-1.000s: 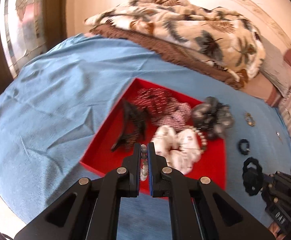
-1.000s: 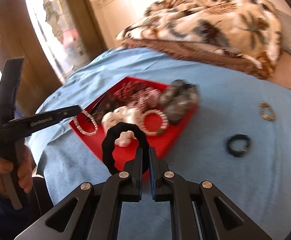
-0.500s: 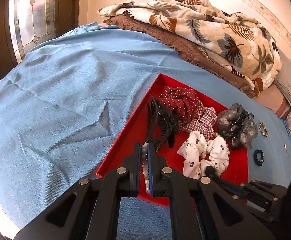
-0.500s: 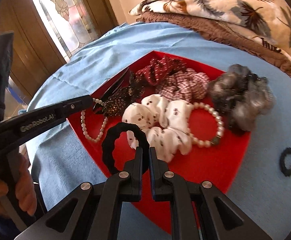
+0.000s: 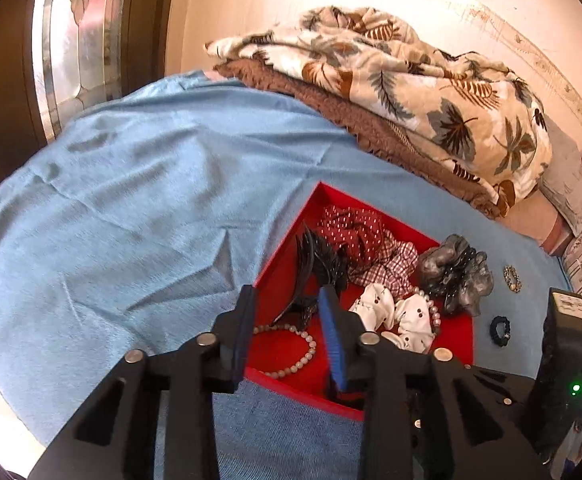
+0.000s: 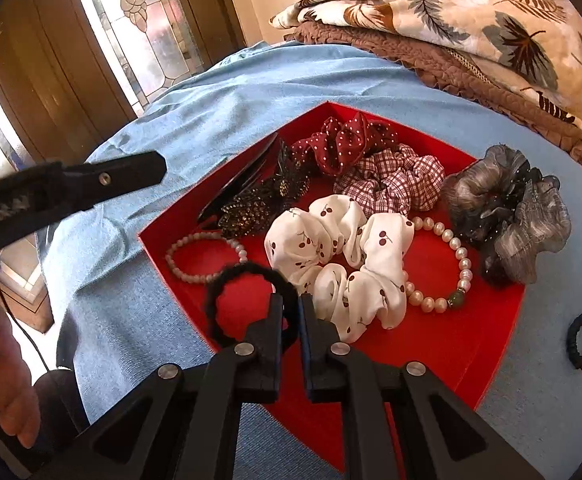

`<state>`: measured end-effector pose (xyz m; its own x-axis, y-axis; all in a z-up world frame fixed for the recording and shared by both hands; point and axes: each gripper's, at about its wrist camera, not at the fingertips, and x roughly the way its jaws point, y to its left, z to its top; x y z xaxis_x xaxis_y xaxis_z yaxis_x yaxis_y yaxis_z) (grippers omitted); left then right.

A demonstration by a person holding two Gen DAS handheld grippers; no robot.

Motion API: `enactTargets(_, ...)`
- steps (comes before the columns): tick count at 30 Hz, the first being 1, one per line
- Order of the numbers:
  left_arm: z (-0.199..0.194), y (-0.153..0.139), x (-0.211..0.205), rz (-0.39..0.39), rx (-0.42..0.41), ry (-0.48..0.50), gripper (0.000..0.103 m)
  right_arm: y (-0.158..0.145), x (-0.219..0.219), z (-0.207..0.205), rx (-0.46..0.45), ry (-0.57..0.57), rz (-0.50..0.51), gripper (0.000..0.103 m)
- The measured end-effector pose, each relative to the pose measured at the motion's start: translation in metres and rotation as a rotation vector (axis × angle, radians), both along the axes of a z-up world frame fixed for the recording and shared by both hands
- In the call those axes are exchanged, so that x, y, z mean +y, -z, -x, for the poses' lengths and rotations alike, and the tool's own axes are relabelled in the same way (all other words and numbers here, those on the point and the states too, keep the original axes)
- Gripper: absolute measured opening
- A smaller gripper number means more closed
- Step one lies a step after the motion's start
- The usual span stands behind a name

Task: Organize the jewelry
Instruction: 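Carry the pearl bracelet and black scrunchie into the red tray and open both tools, then lift both tools from the tray toward the black beaded and gold bracelets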

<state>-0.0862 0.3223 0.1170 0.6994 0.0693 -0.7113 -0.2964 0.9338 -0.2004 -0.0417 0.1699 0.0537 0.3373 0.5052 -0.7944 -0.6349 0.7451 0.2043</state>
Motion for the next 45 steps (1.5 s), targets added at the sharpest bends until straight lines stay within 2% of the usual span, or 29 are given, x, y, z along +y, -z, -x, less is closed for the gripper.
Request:
enactTargets(1, 0.001, -0.002, -0.001, -0.012, -0.003, -0.002, 0.033, -0.002, 0.000, 0.001, -0.005, -0.002, -0.002, 0.009)
enactTargets(3, 0.006, -0.008, -0.005, -0.048, -0.012, -0.010, 0.040, -0.006, -0.001, 0.003, -0.013, -0.004, -0.008, 0.010)
enactTargets(5, 0.011, -0.015, -0.010, -0.083, -0.022, -0.019, 0.045, -0.012, -0.003, 0.006, -0.021, -0.004, -0.019, 0.017)
enactTargets(7, 0.015, -0.020, -0.013, -0.109, -0.027, -0.028, 0.048, -0.018, -0.006, 0.010, -0.031, -0.002, -0.033, 0.032)
enactTargets(11, 0.026, -0.032, -0.022, -0.174, -0.031, -0.061, 0.054, -0.033, -0.022, 0.023, -0.059, 0.009, -0.059, 0.037)
enactTargets(13, 0.033, -0.037, -0.027, -0.205, -0.034, -0.081, 0.059, -0.039, -0.034, 0.029, -0.066, 0.024, -0.069, 0.043)
enactTargets(19, 0.052, -0.050, -0.053, -0.300, -0.041, -0.103, 0.064, -0.051, -0.079, 0.046, -0.083, 0.095, -0.085, 0.045)
enactTargets(25, 0.066, -0.063, -0.095, -0.394, -0.067, -0.070, 0.068, -0.062, -0.120, 0.062, -0.129, 0.164, -0.084, 0.052)
enactTargets(29, 0.071, -0.070, -0.122, -0.445, -0.086, -0.037, 0.070, -0.070, -0.145, 0.072, -0.156, 0.209, -0.093, 0.053)
enactTargets(45, 0.082, -0.081, -0.186, -0.507, -0.086, 0.064, 0.072, -0.087, -0.222, 0.089, -0.194, 0.343, -0.142, 0.058)
